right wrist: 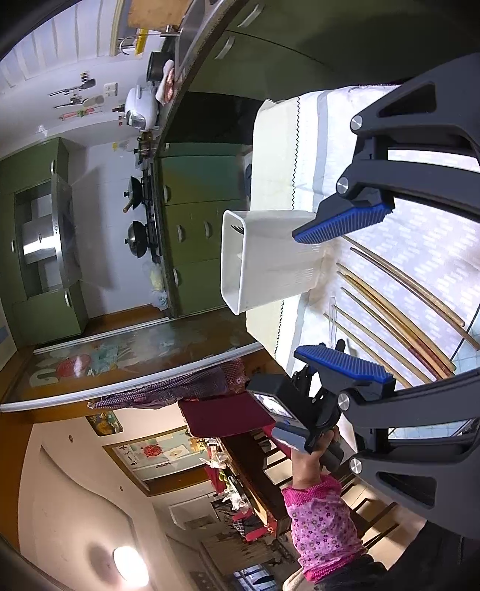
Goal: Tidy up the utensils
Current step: 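Carry the clear spoon with the left gripper toward the white holder, then raise the spoon over the holder, lower it in, open the left gripper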
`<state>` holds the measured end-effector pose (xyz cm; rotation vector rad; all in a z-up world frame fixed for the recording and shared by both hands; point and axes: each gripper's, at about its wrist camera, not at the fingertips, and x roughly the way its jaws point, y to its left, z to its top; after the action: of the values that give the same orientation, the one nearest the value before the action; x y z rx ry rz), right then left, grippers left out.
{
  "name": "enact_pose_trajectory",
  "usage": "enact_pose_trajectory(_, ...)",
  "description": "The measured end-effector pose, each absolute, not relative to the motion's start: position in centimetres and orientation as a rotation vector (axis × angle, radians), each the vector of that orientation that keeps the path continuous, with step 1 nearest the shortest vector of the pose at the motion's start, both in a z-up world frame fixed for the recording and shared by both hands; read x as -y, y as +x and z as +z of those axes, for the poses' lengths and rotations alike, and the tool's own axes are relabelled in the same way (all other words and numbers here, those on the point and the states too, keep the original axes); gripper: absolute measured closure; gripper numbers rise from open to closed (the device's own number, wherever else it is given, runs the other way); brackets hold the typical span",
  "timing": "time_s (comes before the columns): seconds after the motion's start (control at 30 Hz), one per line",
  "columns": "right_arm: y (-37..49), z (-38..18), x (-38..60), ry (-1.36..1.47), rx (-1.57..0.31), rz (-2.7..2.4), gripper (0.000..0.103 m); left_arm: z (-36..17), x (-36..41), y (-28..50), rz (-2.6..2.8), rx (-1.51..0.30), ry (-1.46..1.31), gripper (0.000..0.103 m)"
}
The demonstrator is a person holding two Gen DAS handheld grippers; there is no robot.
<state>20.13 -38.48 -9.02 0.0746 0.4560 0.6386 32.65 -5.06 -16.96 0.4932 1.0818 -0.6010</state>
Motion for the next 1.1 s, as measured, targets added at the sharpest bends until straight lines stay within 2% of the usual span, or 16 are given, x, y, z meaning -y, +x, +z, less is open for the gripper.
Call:
enact_pose_trajectory(0.17, 20.2, -9.3, 38.2, 0.070, -0.469, 0.640, 0.046, -17.9, 6.5, 34.0, -0.628, -1.093, 0.526, 0.066)
enact_pose_trajectory(0.27, 20.4, -9.3, 38.2, 0.061, -0.480, 0.634, 0.046, -17.8, 6.4, 34.6, -0.659, -1.101, 0.483, 0.087)
enact_pose_trajectory(0.3, 20.4, -9.3, 38.3, 0.063, -0.482, 0.634, 0.046, -17.9, 6.3, 34.7, -0.659, -1.098, 0.478, 0.092)
enact_pose_trajectory(0.33, 20.5, -9.3, 38.4, 0.064, -0.486, 0.632, 0.046, -17.9, 6.1, 34.6, -0.662, -1.090, 0.477, 0.093)
enact_pose_trajectory(0.6, 20.0, -8.7, 38.3, 0.076, -0.477, 0.639, 0.046, -15.2, 4.2, 33.1, -0.615, -1.001, 0.378, 0.093)
enact_pose_trajectory(1.1, 17.9, -7.8, 38.3, 0.057, -0.429, 0.667, 0.046, 1.6, 4.9, 30.2, -0.549, -0.695, 0.098, 0.093)
